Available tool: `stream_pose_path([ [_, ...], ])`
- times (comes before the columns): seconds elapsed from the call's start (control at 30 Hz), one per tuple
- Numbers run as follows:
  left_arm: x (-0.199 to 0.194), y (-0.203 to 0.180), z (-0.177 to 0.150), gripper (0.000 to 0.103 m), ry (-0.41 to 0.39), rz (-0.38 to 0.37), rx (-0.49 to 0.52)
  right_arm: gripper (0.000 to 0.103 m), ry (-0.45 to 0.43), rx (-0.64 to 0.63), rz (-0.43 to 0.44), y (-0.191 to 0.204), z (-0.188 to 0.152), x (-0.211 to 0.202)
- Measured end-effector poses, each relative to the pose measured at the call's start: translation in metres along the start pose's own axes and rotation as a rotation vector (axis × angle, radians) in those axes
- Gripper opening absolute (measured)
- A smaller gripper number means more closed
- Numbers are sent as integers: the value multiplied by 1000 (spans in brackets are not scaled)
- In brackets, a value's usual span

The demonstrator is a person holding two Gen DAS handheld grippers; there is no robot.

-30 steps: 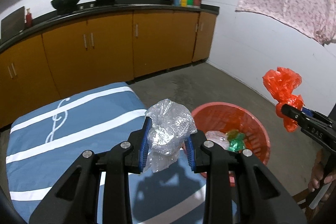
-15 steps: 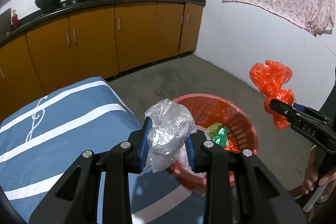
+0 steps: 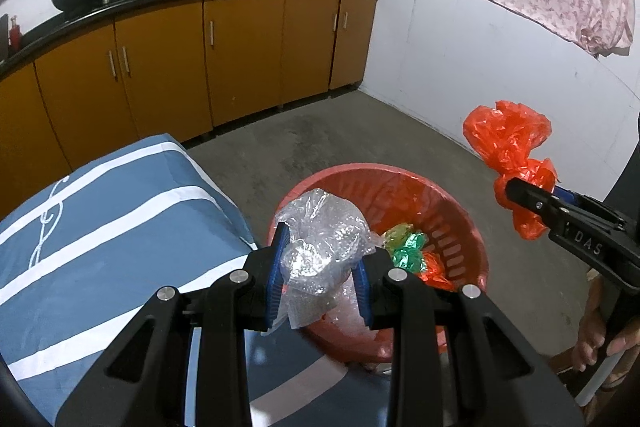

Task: Collect trash
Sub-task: 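Carry the clear bag and orange-red bag over the red basket with both tools, then open both tools to drop the bags into the red basket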

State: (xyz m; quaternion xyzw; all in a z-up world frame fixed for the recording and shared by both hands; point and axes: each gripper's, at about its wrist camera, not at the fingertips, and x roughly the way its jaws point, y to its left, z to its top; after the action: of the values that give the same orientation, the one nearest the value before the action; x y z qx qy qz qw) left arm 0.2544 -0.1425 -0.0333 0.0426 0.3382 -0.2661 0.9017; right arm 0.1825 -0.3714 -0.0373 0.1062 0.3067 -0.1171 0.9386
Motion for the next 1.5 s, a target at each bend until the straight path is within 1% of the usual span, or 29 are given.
stream_pose_path([
  [0.27, 22, -6, -2, 30, 22, -30, 2, 42, 3, -4, 5, -1, 1, 12],
  [0.47, 39, -12, -2, 30, 40, -42, 22, 42, 7, -15, 7, -1, 1, 24],
  [0.67, 53, -15, -4, 30, 62, -51, 26, 42, 5, -19, 12, -2, -1, 32],
  [0.9, 63, -20, -5, 31, 76, -78, 34, 42, 1, -14, 23, -5, -2, 38],
  [1.0, 66, -19, -5, 38, 81, -86, 39, 45, 1, -10, 33, -7, -3, 40],
  [1.07, 67, -18, -6, 51, 82, -86, 35, 46, -1, -8, 42, -7, -4, 41],
  [1.13, 67, -16, -7, 57, 80, -85, 25, 48, 2, -6, 52, -8, -5, 43],
  [1.27, 66, -3, -8, 65, 86, -83, -14, 56, 10, -4, 65, -9, -9, 44],
  [1.33, 63, 6, -8, 67, 83, -77, -37, 58, 7, 2, 68, -12, -11, 42],
  [1.4, 56, 15, -9, 70, 75, -65, -55, 63, -1, 11, 67, -15, -11, 38],
  [1.47, 46, 24, -9, 73, 59, -47, -69, 73, -22, 18, 56, -18, -11, 29],
  [1.5, 42, 27, -10, 74, 52, -40, -73, 77, -42, 21, 48, -20, -10, 21],
])
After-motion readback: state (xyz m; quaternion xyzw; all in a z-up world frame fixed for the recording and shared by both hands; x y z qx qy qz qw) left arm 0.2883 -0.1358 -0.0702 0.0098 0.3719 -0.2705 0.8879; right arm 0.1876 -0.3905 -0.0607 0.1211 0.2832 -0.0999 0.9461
